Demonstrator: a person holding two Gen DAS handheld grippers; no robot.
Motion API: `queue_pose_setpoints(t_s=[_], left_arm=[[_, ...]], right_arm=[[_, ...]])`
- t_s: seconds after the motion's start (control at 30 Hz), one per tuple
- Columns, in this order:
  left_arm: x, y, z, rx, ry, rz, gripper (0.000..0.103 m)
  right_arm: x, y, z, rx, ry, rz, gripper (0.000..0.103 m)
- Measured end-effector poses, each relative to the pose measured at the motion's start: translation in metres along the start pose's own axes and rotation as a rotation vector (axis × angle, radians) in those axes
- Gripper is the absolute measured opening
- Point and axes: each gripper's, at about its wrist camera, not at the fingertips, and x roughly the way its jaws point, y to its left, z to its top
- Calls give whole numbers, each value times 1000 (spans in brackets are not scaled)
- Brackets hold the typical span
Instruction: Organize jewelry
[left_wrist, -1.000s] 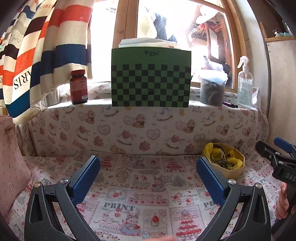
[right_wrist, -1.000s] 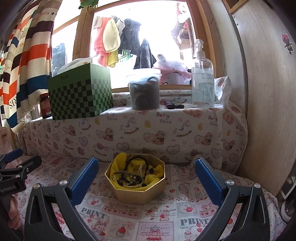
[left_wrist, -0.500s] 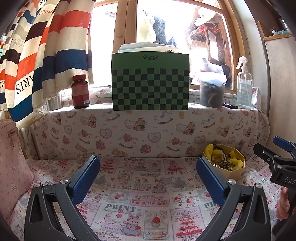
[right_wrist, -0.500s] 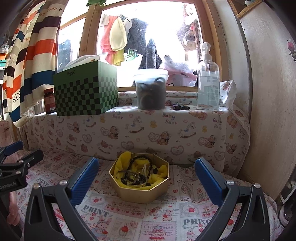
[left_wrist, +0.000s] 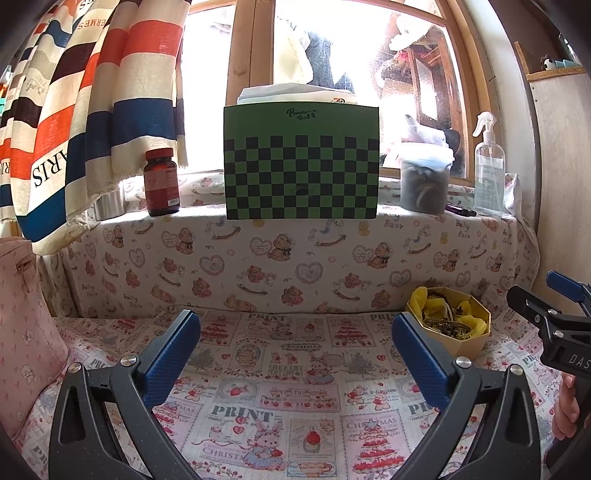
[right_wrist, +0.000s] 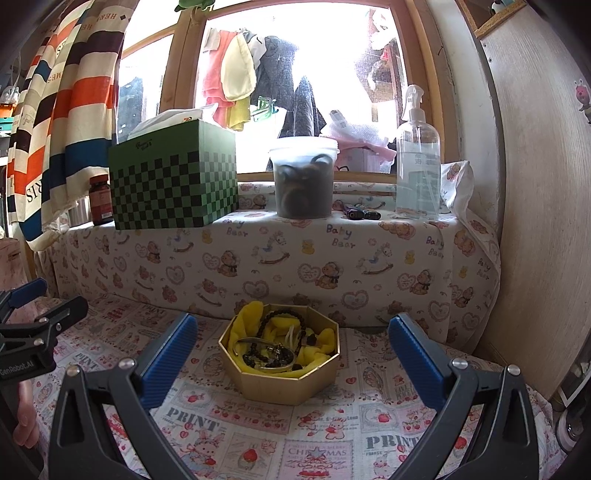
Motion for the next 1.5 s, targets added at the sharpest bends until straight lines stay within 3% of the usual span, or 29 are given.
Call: queue_pose_setpoints(t_s=[1.5], left_arm=[[4,1,0,4,21,1,103]], right_arm=[[0,1,-1,-1,1,0,103]])
